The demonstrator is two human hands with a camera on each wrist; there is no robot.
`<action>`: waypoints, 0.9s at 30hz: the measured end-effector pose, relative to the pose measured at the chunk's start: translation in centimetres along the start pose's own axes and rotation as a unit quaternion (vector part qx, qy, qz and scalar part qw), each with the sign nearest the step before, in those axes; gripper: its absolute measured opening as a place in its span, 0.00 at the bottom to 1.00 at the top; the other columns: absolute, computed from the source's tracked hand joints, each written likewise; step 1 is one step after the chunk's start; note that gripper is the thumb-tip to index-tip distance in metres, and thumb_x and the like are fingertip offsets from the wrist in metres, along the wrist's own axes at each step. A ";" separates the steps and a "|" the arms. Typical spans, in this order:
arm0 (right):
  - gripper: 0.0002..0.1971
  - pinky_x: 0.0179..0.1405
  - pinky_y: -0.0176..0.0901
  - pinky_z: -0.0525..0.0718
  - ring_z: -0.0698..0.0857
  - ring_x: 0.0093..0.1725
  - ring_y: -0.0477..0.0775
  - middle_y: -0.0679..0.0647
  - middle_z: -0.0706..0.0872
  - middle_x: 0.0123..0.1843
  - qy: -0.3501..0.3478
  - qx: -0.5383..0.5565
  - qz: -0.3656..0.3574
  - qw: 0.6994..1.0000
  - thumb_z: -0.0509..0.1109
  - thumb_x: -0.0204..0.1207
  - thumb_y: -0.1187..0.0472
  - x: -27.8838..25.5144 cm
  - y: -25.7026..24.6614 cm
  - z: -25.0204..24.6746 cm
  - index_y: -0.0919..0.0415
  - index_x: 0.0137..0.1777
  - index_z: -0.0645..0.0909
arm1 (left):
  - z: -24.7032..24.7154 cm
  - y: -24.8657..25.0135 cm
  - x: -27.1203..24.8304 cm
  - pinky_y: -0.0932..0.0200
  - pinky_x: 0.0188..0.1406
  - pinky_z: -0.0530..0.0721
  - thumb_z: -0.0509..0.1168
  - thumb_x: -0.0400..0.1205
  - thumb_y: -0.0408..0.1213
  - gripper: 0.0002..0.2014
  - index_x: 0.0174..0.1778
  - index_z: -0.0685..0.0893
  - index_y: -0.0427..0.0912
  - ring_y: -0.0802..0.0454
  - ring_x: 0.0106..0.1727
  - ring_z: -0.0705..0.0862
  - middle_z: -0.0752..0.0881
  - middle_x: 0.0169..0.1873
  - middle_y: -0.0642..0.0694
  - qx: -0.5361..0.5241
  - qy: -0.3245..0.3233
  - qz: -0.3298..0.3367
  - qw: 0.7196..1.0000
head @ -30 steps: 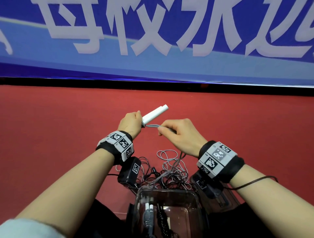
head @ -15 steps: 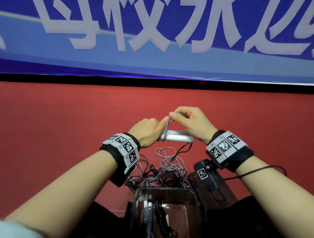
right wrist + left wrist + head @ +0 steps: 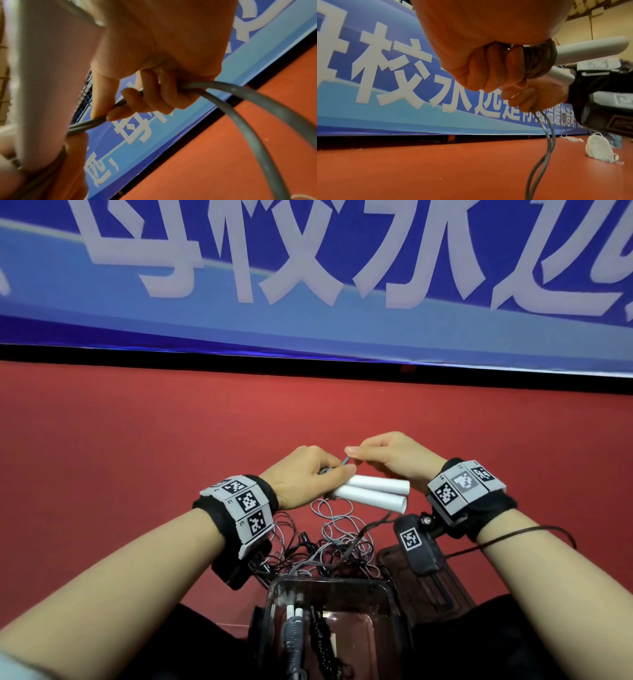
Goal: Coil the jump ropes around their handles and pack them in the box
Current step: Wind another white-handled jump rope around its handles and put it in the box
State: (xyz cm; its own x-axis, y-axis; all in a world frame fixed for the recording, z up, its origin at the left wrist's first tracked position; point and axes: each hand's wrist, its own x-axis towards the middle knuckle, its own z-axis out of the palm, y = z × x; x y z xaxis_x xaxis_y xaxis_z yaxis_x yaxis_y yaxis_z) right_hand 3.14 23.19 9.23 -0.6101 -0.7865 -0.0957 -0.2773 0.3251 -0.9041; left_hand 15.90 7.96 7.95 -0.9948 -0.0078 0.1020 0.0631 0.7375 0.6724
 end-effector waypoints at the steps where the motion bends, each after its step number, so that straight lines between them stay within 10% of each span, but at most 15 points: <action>1: 0.14 0.22 0.34 0.64 0.67 0.22 0.44 0.50 0.71 0.24 -0.013 0.030 0.013 0.999 0.75 0.74 0.50 0.0 0.2 0.0 0.60 0.34 0.84 | -0.1 0.0 -0.1 0.59 0.28 0.68 0.57 0.87 0.54 0.25 0.27 0.81 0.45 0.54 0.23 0.71 0.77 0.22 0.51 -0.019 0.013 0.004 1.000; 5: 0.09 0.22 0.32 0.66 0.71 0.22 0.45 0.52 0.76 0.26 -0.026 0.136 0.029 0.990 0.81 0.64 0.54 -0.1 1.2 0.3 0.58 0.35 0.87 | 0.0 0.0 0.1 0.56 0.31 0.74 0.55 0.89 0.51 0.19 0.35 0.80 0.50 0.52 0.26 0.75 0.81 0.23 0.53 -0.091 0.081 -0.009 0.992; 11: 0.17 0.19 0.36 0.56 0.61 0.19 0.45 0.45 0.67 0.20 -0.004 0.036 0.020 0.999 0.59 0.85 0.56 0.3 1.3 2.2 0.60 0.35 0.79 | -0.4 -0.7 0.8 0.62 0.27 0.75 0.55 0.89 0.46 0.14 0.51 0.84 0.46 0.54 0.24 0.75 0.83 0.27 0.51 -0.143 0.166 -0.054 0.974; 20: 0.12 0.25 0.40 0.69 0.66 0.23 0.46 0.44 0.70 0.25 -0.024 -0.063 -0.010 0.998 0.64 0.83 0.55 -0.1 1.1 3.8 0.61 0.49 0.85 | -2.1 -3.1 1.6 0.64 0.20 0.67 0.53 0.89 0.48 0.27 0.40 0.82 0.26 0.55 0.16 0.68 0.73 0.17 0.48 -0.181 0.270 -0.164 0.931; 27: 0.11 0.19 0.35 0.65 0.67 0.19 0.44 0.48 0.75 0.25 -0.061 -0.061 -0.005 0.996 0.66 0.83 0.56 0.0 1.0 4.4 0.60 0.52 0.87 | -2.3 -5.4 1.4 0.57 0.32 0.70 0.51 0.88 0.50 0.26 0.29 0.80 0.41 0.47 0.24 0.72 0.77 0.21 0.44 -0.129 0.286 -0.241 0.919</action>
State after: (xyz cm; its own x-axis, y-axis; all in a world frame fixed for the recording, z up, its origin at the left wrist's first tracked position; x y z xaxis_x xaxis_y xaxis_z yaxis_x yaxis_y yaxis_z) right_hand 6.15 21.20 6.51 -0.5141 -0.8457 -0.1432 -0.3752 0.3719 -0.8491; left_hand 14.35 2.41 6.19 -0.7123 -0.6988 0.0657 -0.2831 0.3717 0.8842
